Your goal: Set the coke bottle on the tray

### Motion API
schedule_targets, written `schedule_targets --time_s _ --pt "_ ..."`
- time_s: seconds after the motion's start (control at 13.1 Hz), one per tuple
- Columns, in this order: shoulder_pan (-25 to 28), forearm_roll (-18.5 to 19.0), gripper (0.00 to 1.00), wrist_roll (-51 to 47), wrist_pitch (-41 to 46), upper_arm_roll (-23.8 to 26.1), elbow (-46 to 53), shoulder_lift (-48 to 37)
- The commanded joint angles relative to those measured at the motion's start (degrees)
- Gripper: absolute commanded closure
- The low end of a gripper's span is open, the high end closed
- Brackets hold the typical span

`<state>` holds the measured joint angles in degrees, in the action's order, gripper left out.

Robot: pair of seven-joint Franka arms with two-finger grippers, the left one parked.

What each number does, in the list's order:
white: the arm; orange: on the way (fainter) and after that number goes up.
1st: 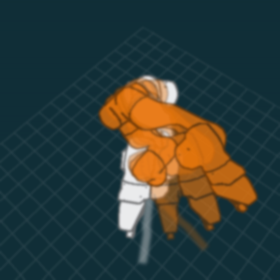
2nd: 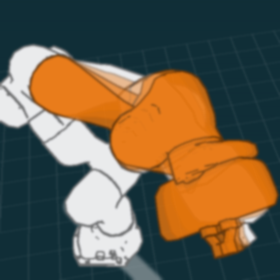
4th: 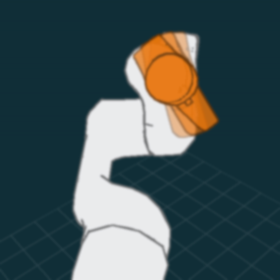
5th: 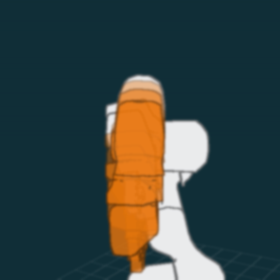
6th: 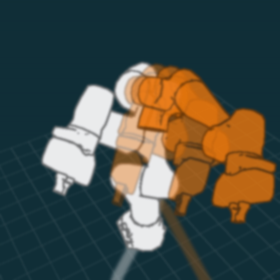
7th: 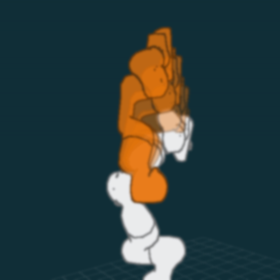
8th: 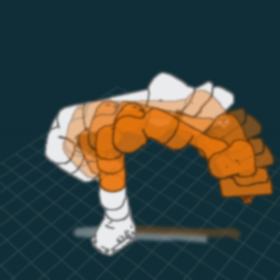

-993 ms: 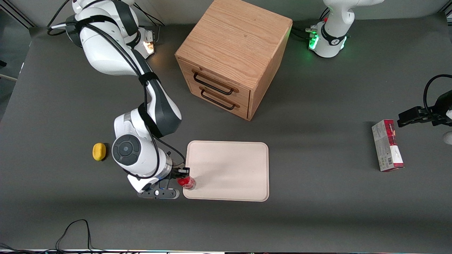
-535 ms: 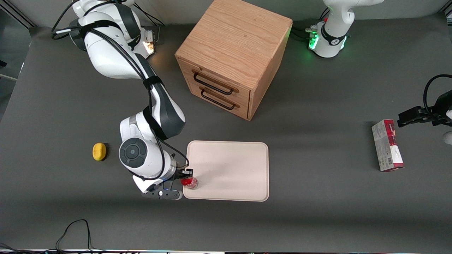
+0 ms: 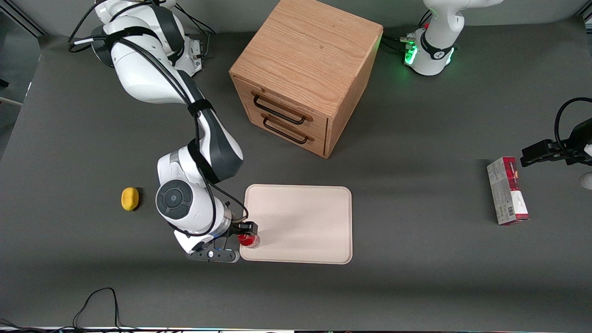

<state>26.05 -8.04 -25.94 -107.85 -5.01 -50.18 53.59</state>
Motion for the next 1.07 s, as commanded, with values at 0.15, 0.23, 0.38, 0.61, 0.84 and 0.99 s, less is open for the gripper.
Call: schedule_targets --time_s 0.15,0.23,0.38,0.61,0.84,0.99 --pt "0.14 -0.57 0.00 -0.52 0.54 -0.18 1.67 0.38" --pt "-0.04 -0.57 0.00 -0.25 1.06 -0.26 1.58 -0.15" --pt "-0.21 -0.48 0.00 3.76 3.16 -0.53 -1.73 -4.08" --pt "-0.30 1.00 0.00 6.95 4.41 -1.84 -14.90 -15.32" --pt "-0.65 2.25 0.00 14.06 3.09 -4.47 -33.17 -29.99" --pt "-0.65 1.37 0.00 20.09 2.13 -8.76 -44.68 -40.45"
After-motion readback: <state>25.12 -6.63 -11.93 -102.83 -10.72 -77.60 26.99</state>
